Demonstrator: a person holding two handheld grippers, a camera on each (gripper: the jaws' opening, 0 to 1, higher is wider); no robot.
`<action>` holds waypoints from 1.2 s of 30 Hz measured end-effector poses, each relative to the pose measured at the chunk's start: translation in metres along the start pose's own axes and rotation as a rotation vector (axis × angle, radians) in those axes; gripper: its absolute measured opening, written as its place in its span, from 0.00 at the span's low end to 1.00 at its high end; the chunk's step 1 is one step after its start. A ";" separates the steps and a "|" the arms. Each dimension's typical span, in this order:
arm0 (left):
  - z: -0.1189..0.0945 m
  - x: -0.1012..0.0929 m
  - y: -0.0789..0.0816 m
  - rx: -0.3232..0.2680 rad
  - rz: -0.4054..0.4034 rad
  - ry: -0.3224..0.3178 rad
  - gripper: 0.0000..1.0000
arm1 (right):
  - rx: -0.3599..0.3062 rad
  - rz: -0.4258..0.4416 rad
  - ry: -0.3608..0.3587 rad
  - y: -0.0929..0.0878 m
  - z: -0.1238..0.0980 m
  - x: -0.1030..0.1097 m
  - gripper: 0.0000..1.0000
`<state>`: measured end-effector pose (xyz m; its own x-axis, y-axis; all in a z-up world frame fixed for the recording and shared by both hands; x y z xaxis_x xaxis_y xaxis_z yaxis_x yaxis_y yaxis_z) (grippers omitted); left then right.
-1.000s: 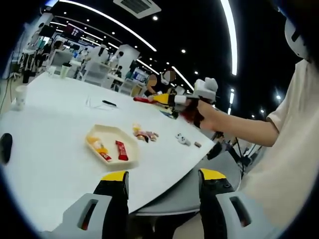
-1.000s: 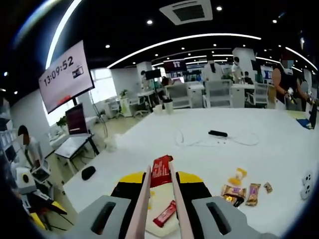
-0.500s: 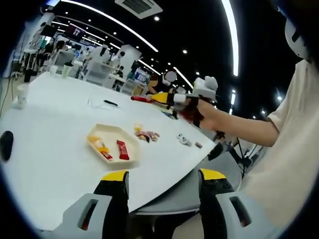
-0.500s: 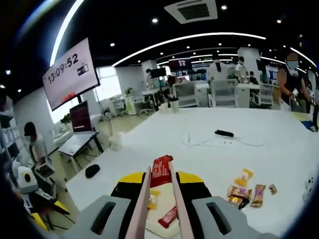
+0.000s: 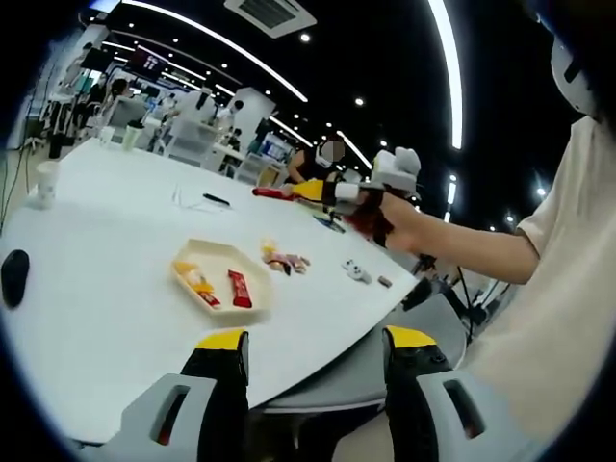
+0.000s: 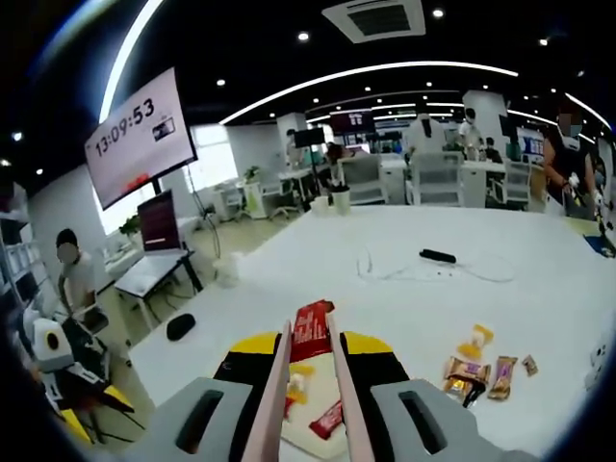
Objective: Place the target food into the container with the food tongs after gripping and lifting it, then release it inside without dropping or visibly crushing the food.
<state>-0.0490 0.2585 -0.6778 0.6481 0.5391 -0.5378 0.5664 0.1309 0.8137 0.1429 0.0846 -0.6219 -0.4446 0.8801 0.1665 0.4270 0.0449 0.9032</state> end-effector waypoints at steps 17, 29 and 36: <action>-0.004 0.000 -0.004 -0.006 -0.011 0.012 0.55 | -0.005 -0.027 0.022 0.000 0.006 0.006 0.24; -0.003 -0.005 -0.006 0.003 -0.006 0.005 0.55 | -0.018 -0.020 0.058 0.008 -0.010 0.012 0.27; 0.001 -0.015 -0.012 0.024 0.000 -0.015 0.55 | -0.024 -0.061 0.110 0.014 -0.031 0.028 0.28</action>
<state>-0.0644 0.2481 -0.6796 0.6554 0.5265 -0.5415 0.5784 0.1112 0.8081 0.1122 0.0952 -0.5924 -0.5537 0.8187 0.1519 0.3779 0.0845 0.9220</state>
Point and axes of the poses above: the point that each gripper's makers call its tool centre point, and the gripper's own axes: z roughly forward along the fingers, x roughly to its left, y roughly out of its top, the point moved 3 cm from there along -z, roughly backward along the fingers, and after that the axes turned 2 degrees about -y, right-handed, at the moved point
